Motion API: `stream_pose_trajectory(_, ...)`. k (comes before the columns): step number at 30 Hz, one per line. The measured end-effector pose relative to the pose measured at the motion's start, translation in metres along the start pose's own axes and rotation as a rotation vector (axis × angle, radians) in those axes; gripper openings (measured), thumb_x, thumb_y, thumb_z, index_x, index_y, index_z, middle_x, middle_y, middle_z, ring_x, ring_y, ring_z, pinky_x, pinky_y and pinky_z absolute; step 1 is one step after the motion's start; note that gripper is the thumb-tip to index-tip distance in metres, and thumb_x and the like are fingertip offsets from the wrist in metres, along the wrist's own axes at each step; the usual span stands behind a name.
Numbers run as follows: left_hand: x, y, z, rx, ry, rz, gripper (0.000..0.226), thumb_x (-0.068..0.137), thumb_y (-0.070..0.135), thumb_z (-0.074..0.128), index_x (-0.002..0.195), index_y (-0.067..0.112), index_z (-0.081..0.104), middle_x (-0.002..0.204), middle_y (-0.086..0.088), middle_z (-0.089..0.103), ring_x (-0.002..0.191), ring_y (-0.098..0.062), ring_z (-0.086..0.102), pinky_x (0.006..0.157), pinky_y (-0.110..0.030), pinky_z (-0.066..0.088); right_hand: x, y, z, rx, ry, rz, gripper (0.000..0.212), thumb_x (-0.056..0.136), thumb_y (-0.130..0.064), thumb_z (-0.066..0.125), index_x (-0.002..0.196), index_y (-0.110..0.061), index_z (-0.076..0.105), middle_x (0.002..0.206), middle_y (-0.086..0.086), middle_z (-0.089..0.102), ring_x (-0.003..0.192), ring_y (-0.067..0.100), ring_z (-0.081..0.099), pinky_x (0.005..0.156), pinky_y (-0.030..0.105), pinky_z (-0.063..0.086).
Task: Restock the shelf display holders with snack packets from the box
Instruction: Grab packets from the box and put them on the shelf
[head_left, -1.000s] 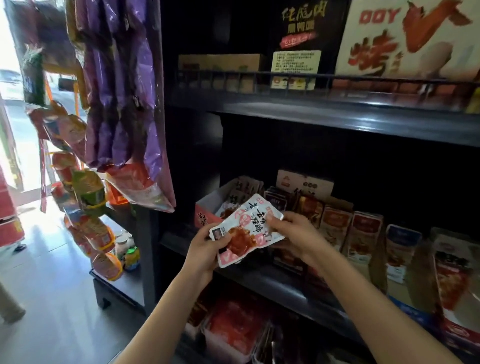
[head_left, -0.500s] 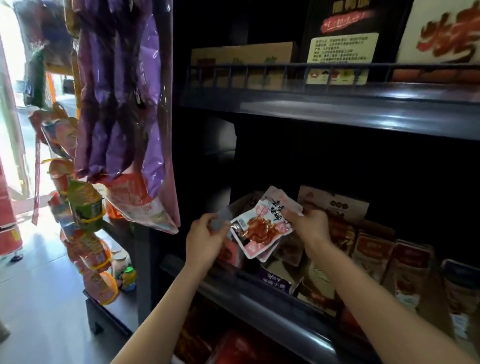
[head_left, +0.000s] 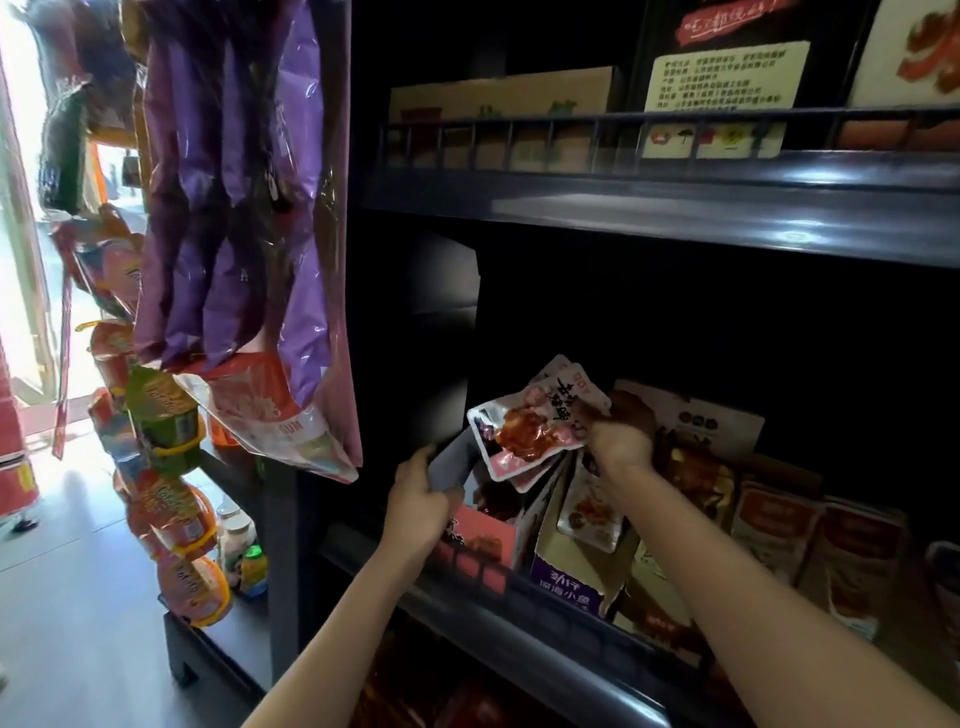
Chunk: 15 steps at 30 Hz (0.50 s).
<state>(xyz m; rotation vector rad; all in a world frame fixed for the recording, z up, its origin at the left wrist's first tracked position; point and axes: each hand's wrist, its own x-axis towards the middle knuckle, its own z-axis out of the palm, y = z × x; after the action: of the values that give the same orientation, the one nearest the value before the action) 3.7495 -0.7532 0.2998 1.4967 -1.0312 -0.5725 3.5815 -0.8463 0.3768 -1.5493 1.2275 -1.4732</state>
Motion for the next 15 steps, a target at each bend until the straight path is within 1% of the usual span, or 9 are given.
stream_pose_trajectory(1,-0.003,-0.002,0.001,-0.004,-0.002,0.006,0.062,0.088,0.009,0.060,0.144,0.015,0.033,0.135,-0.008,0.043,0.103,-0.017,0.052,0.070,-0.021,0.043,-0.002,0.000,0.000,-0.075,-0.035,-0.037,0.004,0.087,-0.003,0.064,0.091,-0.002,0.065,0.075,0.001,0.056,0.076,0.016,0.054,0.053,0.007,0.041)
stream_pose_trajectory(2,-0.006,-0.003,0.003,-0.004,-0.003,0.017,0.061,0.088,0.010,0.060,0.143,0.014,0.034,0.135,-0.009,0.043,0.104,-0.018,0.053,0.074,-0.024,0.043,-0.004,0.002,0.002,-0.144,-0.090,-0.060,0.014,0.086,-0.005,0.066,0.099,0.002,0.066,0.081,0.006,0.060,0.083,0.018,0.055,0.062,0.011,0.045)
stream_pose_trajectory(4,-0.009,-0.003,0.005,0.006,-0.002,0.025,0.061,0.088,0.012,0.061,0.143,0.014,0.034,0.135,-0.010,0.043,0.107,-0.021,0.053,0.083,-0.031,0.045,-0.010,0.005,0.006,-0.317,-0.242,-0.092,0.025,0.088,-0.013,0.066,0.110,-0.001,0.065,0.099,0.012,0.066,0.096,0.025,0.061,0.080,0.033,0.049)
stream_pose_trajectory(5,-0.009,-0.003,0.005,0.003,-0.001,0.019,0.062,0.088,0.014,0.063,0.143,0.014,0.034,0.136,-0.010,0.043,0.110,-0.022,0.053,0.088,-0.034,0.046,-0.014,0.006,0.008,-0.401,-0.293,-0.116,0.027,0.090,-0.018,0.064,0.114,-0.006,0.065,0.106,0.013,0.067,0.101,0.028,0.061,0.082,0.036,0.048)
stream_pose_trajectory(7,-0.010,-0.002,0.003,-0.022,-0.002,-0.003,0.066,0.086,0.019,0.065,0.144,0.015,0.033,0.136,-0.009,0.044,0.113,-0.023,0.053,0.096,-0.039,0.046,-0.020,0.006,0.012,-0.480,-0.311,-0.161,0.031,0.092,-0.025,0.061,0.121,-0.014,0.062,0.115,0.009,0.066,0.103,0.025,0.060,0.076,0.031,0.046)
stream_pose_trajectory(9,-0.011,-0.002,0.001,-0.042,-0.004,-0.023,0.069,0.085,0.023,0.068,0.144,0.015,0.032,0.138,-0.007,0.044,0.117,-0.023,0.051,0.098,-0.039,0.045,-0.024,0.006,0.014,-0.552,-0.312,-0.149,0.035,0.093,-0.030,0.060,0.125,-0.017,0.059,0.114,0.007,0.066,0.095,0.019,0.060,0.069,0.025,0.045)
stream_pose_trajectory(12,-0.013,-0.001,0.000,-0.035,-0.014,-0.019,0.069,0.086,0.025,0.068,0.144,0.016,0.033,0.142,-0.005,0.041,0.124,-0.022,0.046,0.102,-0.037,0.041,-0.025,0.013,0.018,-0.683,-0.315,-0.114,0.037,0.092,-0.035,0.059,0.125,-0.018,0.057,0.091,0.003,0.065,0.071,0.013,0.058,0.069,0.026,0.042)
stream_pose_trajectory(13,-0.013,-0.001,0.000,-0.035,-0.013,-0.010,0.068,0.086,0.025,0.068,0.144,0.017,0.033,0.142,-0.005,0.040,0.125,-0.022,0.045,0.102,-0.036,0.041,-0.023,0.015,0.020,-0.706,-0.315,-0.098,0.036,0.093,-0.035,0.059,0.124,-0.017,0.057,0.088,0.002,0.062,0.068,0.012,0.056,0.069,0.025,0.041)
stream_pose_trajectory(15,-0.014,-0.001,0.001,-0.045,-0.008,-0.002,0.066,0.086,0.024,0.068,0.143,0.017,0.035,0.142,-0.003,0.040,0.126,-0.021,0.044,0.102,-0.036,0.040,-0.021,0.017,0.023,-0.730,-0.339,-0.081,0.035,0.092,-0.033,0.060,0.122,-0.015,0.056,0.100,0.004,0.065,0.084,0.018,0.062,0.074,0.028,0.045)
